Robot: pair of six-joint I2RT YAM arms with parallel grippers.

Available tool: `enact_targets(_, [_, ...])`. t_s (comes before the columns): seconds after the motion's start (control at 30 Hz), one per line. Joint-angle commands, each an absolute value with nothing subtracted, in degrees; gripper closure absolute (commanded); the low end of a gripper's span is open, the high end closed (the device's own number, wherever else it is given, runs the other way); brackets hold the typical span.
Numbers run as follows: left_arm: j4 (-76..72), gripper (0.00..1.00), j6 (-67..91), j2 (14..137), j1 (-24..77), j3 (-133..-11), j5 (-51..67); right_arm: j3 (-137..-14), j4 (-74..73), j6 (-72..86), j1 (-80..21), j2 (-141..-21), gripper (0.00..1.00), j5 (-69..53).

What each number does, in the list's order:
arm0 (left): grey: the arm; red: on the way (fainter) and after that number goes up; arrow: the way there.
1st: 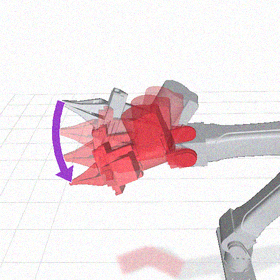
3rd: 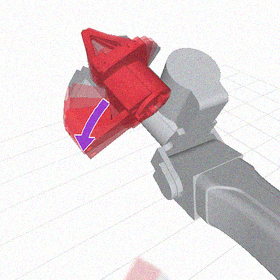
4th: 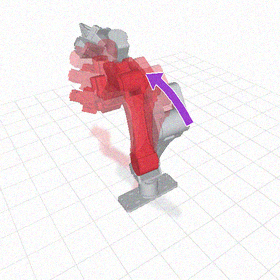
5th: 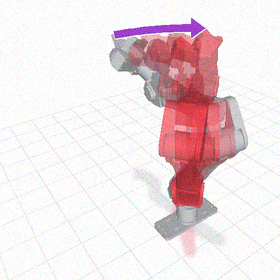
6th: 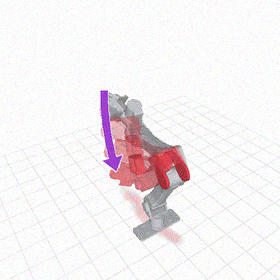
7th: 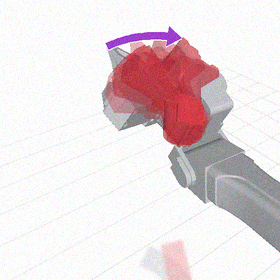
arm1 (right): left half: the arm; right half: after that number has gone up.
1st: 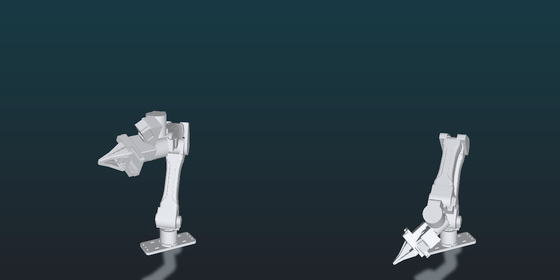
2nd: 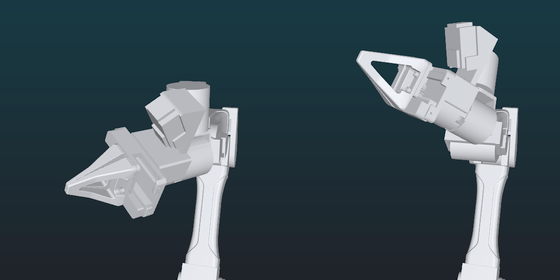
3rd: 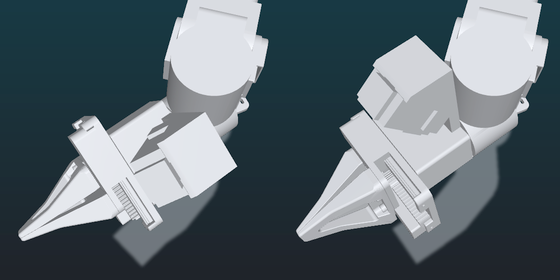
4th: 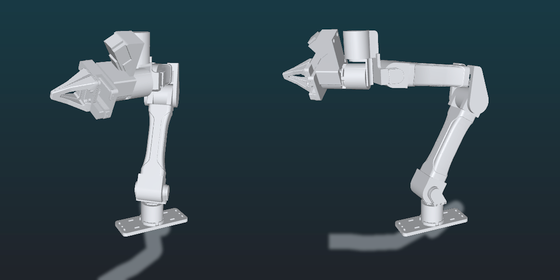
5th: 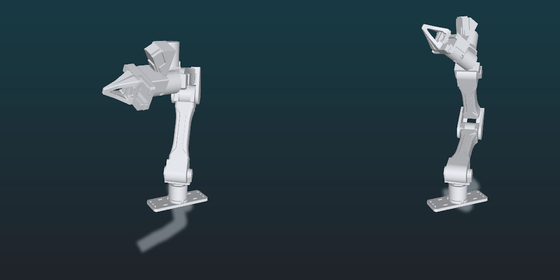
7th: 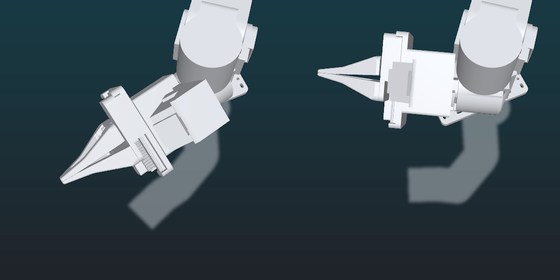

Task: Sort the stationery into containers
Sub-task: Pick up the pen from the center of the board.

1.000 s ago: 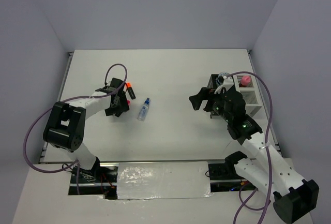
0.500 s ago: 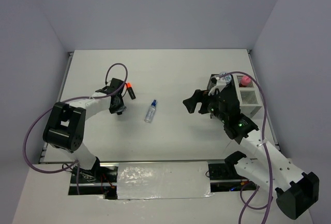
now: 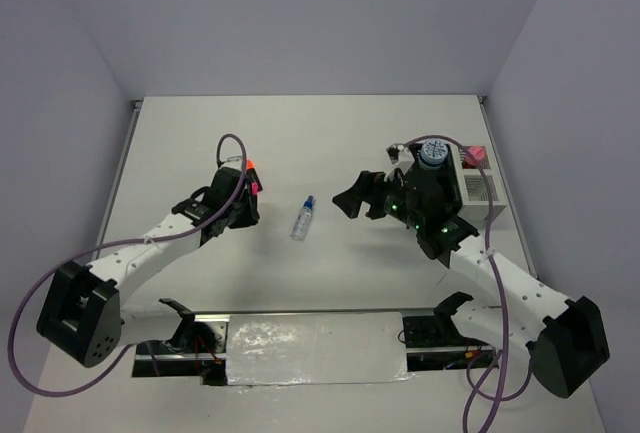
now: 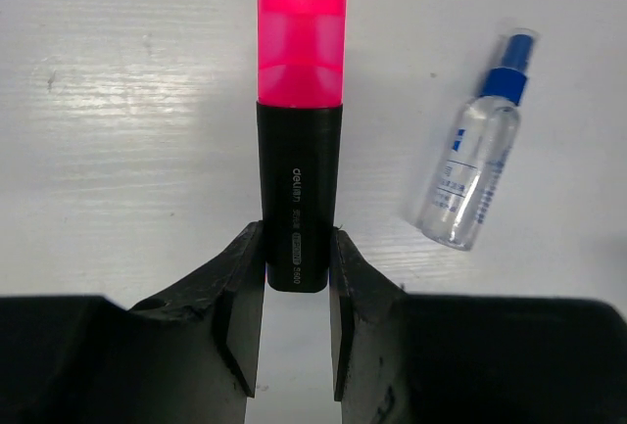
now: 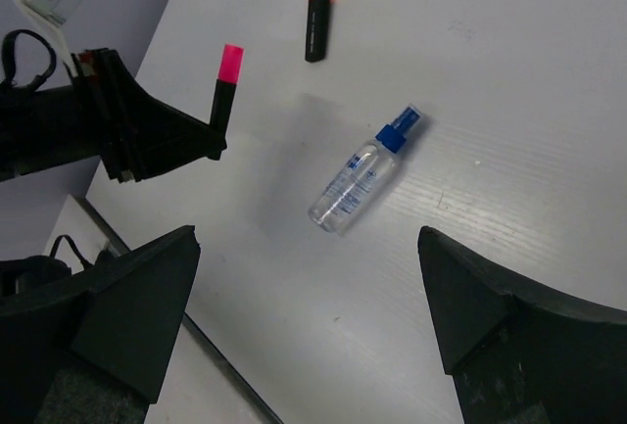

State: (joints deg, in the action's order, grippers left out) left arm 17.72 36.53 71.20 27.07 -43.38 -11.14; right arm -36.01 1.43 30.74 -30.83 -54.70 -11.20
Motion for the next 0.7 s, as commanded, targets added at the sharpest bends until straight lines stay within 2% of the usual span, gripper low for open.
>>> enact_targets(0.0, [14.68, 1.0, 37.71, 67.86, 29.43, -42.28, -8.71, -38.58, 7.38, 33.22, -33.82, -58.26, 0.0, -11.7])
enact_targets(0.2, [10.29, 1.0, 37.35, 61.44, 35.76, -41.31, -8.0, -42.7, 13.26, 38.76, -39.19, -67.49, 0.0, -7.3])
enact_targets(0.53, [4.58, 1.0, 35.86, 56.6, 40.25, -39.64, -3.78, -52.73, 17.05, 42.27, -45.97, -83.39, 0.01, -2.99])
enact_targets(0.63, [3.43, 1.0, 35.07, 56.77, 41.04, -39.38, -1.68, -54.93, 18.62, 42.36, -46.23, -86.73, 0.04, -4.48])
enact_targets(0.67, [2.99, 1.0, 34.81, 56.78, 41.48, -39.38, -1.41, -55.98, 18.89, 42.36, -46.32, -87.44, 0.11, -5.27])
